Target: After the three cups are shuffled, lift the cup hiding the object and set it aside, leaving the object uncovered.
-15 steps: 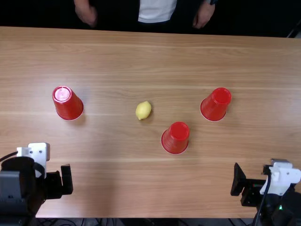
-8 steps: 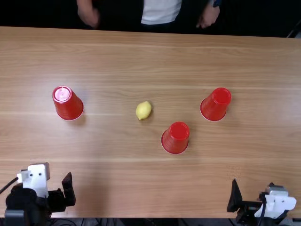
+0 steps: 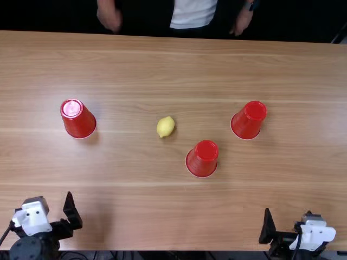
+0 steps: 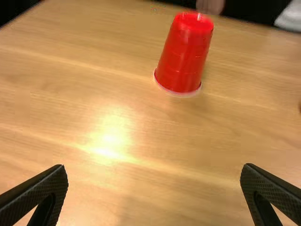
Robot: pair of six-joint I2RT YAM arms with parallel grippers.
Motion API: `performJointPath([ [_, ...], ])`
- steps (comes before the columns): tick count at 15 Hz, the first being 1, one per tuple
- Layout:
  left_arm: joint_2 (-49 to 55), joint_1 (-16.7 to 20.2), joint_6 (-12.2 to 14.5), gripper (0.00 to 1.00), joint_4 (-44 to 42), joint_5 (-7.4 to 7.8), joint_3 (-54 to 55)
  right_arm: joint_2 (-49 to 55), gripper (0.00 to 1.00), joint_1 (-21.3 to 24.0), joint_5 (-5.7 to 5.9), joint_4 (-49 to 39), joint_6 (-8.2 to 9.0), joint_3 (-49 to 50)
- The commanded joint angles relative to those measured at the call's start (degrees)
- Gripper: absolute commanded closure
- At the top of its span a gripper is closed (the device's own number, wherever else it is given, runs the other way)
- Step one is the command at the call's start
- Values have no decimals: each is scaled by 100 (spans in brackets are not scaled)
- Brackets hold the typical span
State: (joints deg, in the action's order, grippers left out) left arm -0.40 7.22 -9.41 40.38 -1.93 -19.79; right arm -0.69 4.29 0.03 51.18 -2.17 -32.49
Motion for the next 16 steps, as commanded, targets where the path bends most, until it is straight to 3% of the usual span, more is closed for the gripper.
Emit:
performJointPath([
  [1, 40, 25, -8, 0, -463, 14, 283, 69, 0, 54, 28, -439, -15, 129],
  [4, 40, 16, -19, 0, -1844, 14, 881, 69, 0, 54, -14, -2739, -15, 850],
  [7, 40, 7, -8, 0, -2857, 56, 1461, 69, 0, 54, 7, -4152, 49, 1641],
  [9, 40, 16, -8, 0, -3321, 573, 1812, 69, 0, 54, -35, -4974, 28, 2300],
  [10, 40, 16, -8, 0, -3331, 657, 1830, 69, 0, 54, -45, -5217, 28, 2537],
  [16, 40, 25, 2, 0, -3384, 700, 1979, 69, 0, 45, -56, -5344, 49, 3179],
])
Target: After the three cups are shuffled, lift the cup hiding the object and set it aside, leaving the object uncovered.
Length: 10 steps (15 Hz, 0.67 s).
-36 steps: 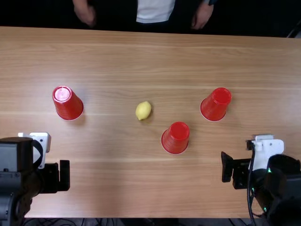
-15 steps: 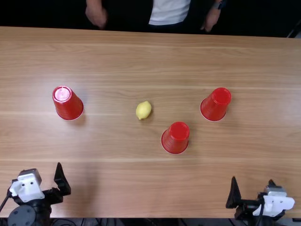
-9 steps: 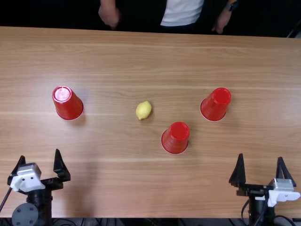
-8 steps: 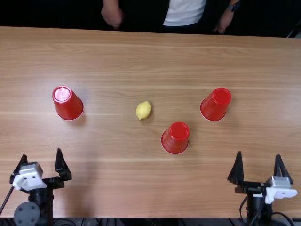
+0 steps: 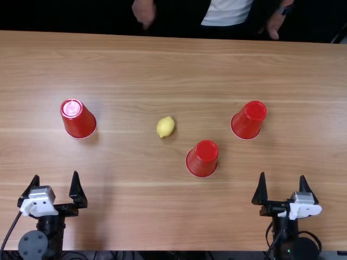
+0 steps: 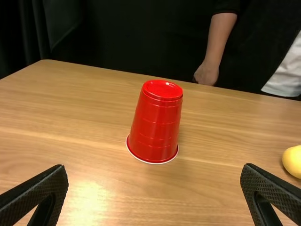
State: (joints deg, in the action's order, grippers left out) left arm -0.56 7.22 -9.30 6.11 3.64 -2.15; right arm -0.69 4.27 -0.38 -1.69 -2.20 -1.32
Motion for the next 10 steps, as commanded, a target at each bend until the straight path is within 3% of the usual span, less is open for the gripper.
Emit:
performJointPath([
  [1, 56, 25, -9, 0, 43, 142, 215, 69, 0, 47, 7, -56, 51, 62],
  [10, 56, 42, -72, 0, 43, 111, 215, 69, 0, 30, 7, -46, 61, 62],
])
